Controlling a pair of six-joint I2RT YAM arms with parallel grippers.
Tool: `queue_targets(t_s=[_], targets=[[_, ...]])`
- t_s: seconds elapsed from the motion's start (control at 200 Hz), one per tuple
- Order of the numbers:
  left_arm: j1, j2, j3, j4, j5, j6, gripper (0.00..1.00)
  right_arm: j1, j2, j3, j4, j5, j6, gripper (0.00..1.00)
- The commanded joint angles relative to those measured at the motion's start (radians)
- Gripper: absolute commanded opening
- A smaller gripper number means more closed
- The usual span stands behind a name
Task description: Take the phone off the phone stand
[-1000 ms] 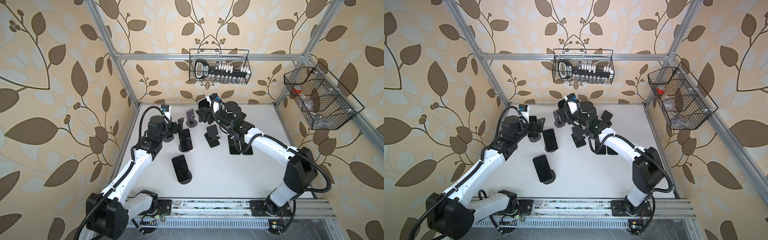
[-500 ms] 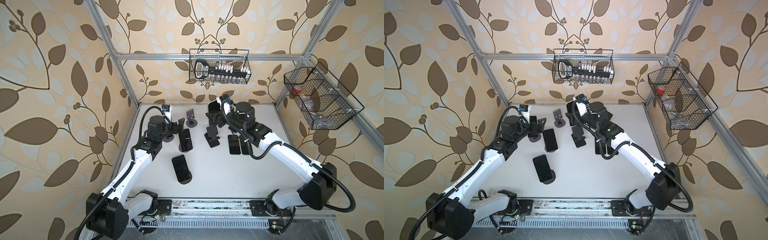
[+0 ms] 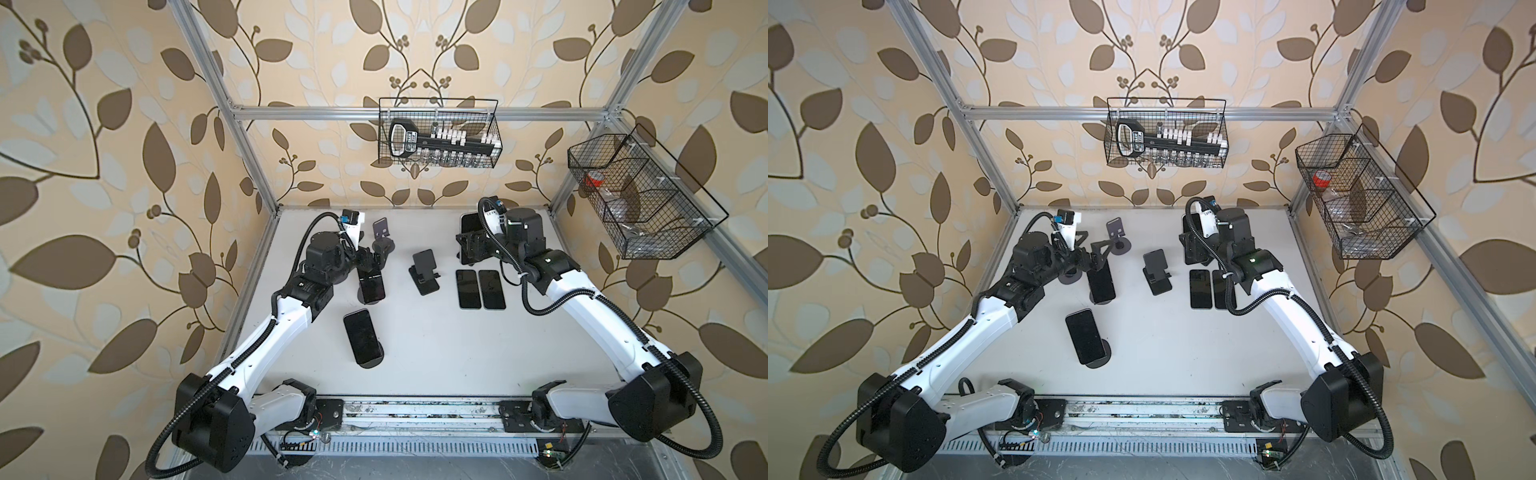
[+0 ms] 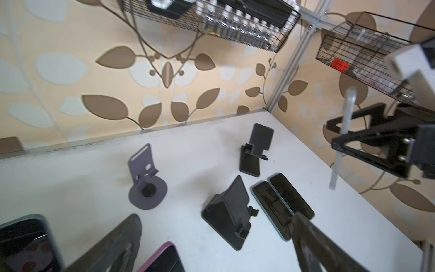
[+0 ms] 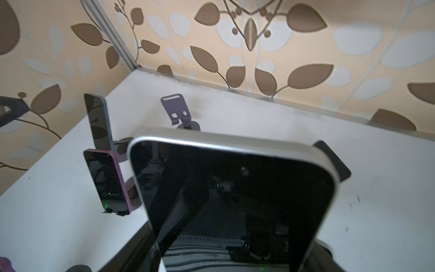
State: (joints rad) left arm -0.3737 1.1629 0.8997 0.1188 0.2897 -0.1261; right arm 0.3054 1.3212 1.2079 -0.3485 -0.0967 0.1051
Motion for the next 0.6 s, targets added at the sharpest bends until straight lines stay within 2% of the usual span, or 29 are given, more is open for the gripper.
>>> queue_targets(t_s=[0.0,0.235,0.43,0.595], targets=[[-0.06,0.029,0.024,0.061,0.069,0.021,0.99,-0.05,-0.039,0.004,-0.036,0.009,0.006,0.58],[-0.14,0.146,0.109,0.078,0.141,-0.013,0.99,-0.126,-0.032,0.011,-0.108,-0.023,-0.002,0.58],[-0.212,0.25,0.238,0.04,0.158,0.013,0.99,-0.159,-0.002,0.018,-0.225,-0.026,-0.035,0.58],[-0.266,0.342,0.307,0.017,0.224,0.035,0.99,-0.185,0.007,-0.042,-0.273,0.016,-0.042,0.58]])
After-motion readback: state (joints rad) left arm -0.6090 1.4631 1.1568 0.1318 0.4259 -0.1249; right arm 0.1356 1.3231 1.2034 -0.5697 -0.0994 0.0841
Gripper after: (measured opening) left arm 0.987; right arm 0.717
